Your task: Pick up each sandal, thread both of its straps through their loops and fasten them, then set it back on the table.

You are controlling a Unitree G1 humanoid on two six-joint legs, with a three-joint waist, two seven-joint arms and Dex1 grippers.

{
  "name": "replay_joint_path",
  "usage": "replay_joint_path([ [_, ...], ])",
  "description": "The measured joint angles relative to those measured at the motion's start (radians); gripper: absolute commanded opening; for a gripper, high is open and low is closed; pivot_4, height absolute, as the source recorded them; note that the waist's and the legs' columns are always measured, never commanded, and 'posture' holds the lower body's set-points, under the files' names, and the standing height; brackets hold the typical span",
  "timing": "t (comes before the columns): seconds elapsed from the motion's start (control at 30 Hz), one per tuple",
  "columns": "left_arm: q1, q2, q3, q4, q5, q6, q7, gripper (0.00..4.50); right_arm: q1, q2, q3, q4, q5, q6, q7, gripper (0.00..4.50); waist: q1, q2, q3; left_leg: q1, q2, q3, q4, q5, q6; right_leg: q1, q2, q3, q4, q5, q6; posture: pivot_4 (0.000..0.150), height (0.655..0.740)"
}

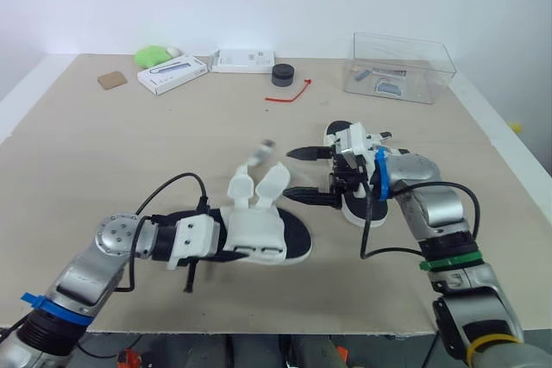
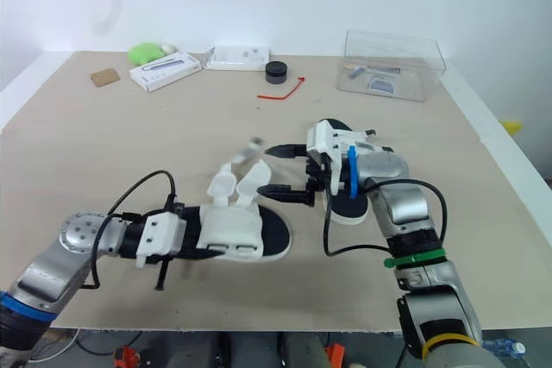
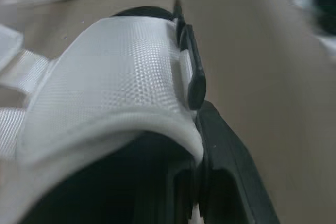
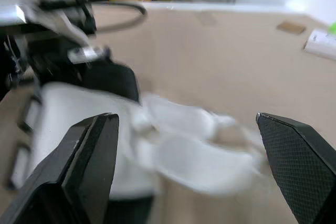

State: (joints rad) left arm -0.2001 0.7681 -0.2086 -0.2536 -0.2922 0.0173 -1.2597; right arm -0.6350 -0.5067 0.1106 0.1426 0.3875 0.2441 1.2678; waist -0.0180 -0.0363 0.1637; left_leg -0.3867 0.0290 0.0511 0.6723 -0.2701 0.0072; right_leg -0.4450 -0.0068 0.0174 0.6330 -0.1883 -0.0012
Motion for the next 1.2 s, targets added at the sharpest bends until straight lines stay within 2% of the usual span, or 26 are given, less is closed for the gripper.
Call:
replay_joint_path([
  [0.17,-0.009,-0.012,0.006,0.039,0.001,-0.037,-0.009,0.05,0.036,-0.009,-0.006,-0.066,0.011,0.024,-0.025,4.50,-0.002,0.000,0.000,0.002,0.000,0.001,0.001,0.000,0.001,0.001,0.001,0.000,0.001,-0.002,0.007,0.150,0.7400],
  [0.33,-0.008,-0.082,0.024,0.047,-0.002,0.003,0.081,0.05,0.053,-0.018,-0.007,-0.111,0.021,0.042,-0.051,4.50,-0.002,0.000,0.000,0.001,0.000,0.001,0.001,0.000,0.001,0.001,0.001,0.001,0.001,-0.002,0.008,0.150,0.7400],
  [0.5,0.001,-0.101,0.051,0.046,-0.022,0.049,0.140,0.05,0.057,-0.026,-0.008,-0.117,0.021,0.049,-0.059,4.50,-0.002,0.000,0.000,0.001,0.000,0.000,0.001,0.000,0.001,0.001,0.001,0.000,0.001,-0.002,0.008,0.150,0.7400],
  [0.63,0.010,-0.099,0.053,0.038,-0.023,0.055,0.142,0.05,0.058,-0.026,-0.008,-0.117,0.022,0.051,-0.068,4.50,-0.003,0.000,0.000,0.002,0.000,0.001,0.001,0.000,0.001,0.001,0.002,0.001,0.001,-0.002,0.008,0.150,0.7400],
  [0.87,0.116,-0.041,0.053,-0.039,-0.043,0.054,0.089,0.05,0.058,-0.037,-0.007,-0.117,0.022,0.051,-0.052,4.50,-0.003,0.000,0.000,0.002,0.000,0.001,0.001,0.000,0.002,0.001,0.001,0.001,0.002,-0.001,0.003,0.150,0.7400],
  [1.2,0.148,-0.058,0.052,-0.086,-0.035,0.098,0.167,0.05,0.058,-0.032,-0.004,-0.102,0.020,0.041,-0.044,4.50,-0.003,0.000,0.000,0.003,0.000,0.001,0.001,0.000,0.002,0.001,0.001,0.001,0.002,-0.001,0.004,0.150,0.7400],
])
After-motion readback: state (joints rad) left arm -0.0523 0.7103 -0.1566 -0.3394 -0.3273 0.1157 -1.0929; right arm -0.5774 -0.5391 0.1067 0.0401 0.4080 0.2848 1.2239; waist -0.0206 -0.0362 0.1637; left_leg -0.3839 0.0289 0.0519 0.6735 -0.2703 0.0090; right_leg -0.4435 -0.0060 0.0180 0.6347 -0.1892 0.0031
